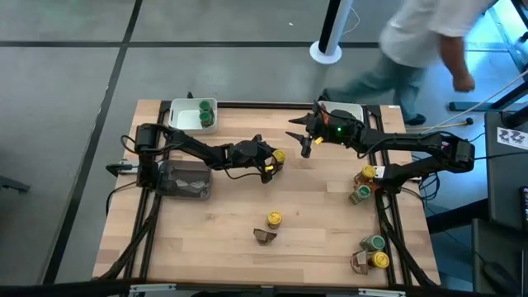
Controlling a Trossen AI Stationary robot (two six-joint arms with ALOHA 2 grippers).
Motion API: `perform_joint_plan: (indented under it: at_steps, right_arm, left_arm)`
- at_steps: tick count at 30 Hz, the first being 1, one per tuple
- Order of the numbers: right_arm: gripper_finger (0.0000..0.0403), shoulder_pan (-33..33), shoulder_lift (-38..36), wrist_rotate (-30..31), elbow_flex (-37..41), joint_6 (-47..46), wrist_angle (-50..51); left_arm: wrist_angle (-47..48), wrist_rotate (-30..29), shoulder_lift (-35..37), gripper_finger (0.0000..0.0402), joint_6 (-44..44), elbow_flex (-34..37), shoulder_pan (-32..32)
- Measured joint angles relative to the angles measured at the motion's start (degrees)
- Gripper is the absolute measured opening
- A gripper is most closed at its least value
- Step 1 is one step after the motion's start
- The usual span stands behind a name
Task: Sort spices by type
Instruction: Put the yellow seasoning bottle into the black bin
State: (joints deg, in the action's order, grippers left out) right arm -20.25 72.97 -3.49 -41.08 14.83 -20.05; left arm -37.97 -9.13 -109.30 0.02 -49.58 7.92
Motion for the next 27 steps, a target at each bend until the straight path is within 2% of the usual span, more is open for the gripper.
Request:
perform_joint_plan:
  at_steps: [5, 17, 22, 27]
  right_arm:
    - [0.0198, 0.0, 0.0, 0.0, 0.0, 0.0, 0.0]
    - [0.0198, 0.0, 0.0, 0.0, 0.0, 0.0, 0.1]
    - [0.0198, 0.0, 0.0, 0.0, 0.0, 0.4, 0.6]
    - [0.0198, 0.0, 0.0, 0.0, 0.0, 0.4, 0.6]
  left_arm:
    - [-0.1, 0.0, 0.0, 0.0203, 0.0, 0.0, 0.0]
    - [1.1, -0.5, 2.1, 0.0213, -0.4, 0.0, -0.6]
    - [8.1, -4.4, 7.6, 0.021, 0.2, 0.0, -2.3]
    - [19.5, -11.4, 15.4, 0.0211, 0.9, 0.0, -4.6]
